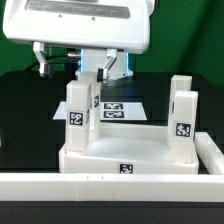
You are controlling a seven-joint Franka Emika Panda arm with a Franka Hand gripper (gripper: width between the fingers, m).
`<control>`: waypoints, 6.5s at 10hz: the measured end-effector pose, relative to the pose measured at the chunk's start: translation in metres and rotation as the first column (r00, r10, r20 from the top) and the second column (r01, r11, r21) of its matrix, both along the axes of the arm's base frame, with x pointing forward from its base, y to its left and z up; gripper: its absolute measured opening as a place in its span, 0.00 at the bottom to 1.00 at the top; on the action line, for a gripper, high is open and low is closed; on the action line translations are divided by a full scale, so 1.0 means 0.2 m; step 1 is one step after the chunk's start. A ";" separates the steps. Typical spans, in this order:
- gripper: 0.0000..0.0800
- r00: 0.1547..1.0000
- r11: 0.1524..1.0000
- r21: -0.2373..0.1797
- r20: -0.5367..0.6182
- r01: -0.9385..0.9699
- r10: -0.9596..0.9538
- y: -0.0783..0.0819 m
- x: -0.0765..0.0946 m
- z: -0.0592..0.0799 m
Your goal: Assemble desk
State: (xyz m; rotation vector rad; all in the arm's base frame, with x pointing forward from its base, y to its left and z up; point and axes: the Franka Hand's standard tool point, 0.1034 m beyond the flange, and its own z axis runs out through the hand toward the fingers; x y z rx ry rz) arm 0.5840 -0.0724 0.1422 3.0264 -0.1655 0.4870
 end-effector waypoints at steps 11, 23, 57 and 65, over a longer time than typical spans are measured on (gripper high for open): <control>0.81 0.929 0.995 0.084 -0.370 0.044 -0.010 0.00 0.01 -0.10; 0.36 0.824 0.872 0.063 -0.365 0.485 -0.433 0.00 0.01 -0.10; 0.36 0.896 0.950 0.061 -0.319 -0.306 0.309 0.04 0.07 -0.12; 0.36 0.943 0.985 0.064 -0.305 0.158 -0.132 0.03 0.07 -0.11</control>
Offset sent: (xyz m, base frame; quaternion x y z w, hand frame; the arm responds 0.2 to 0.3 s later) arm 0.0021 -0.0047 -0.0062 0.0077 -0.1232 -0.0075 0.9923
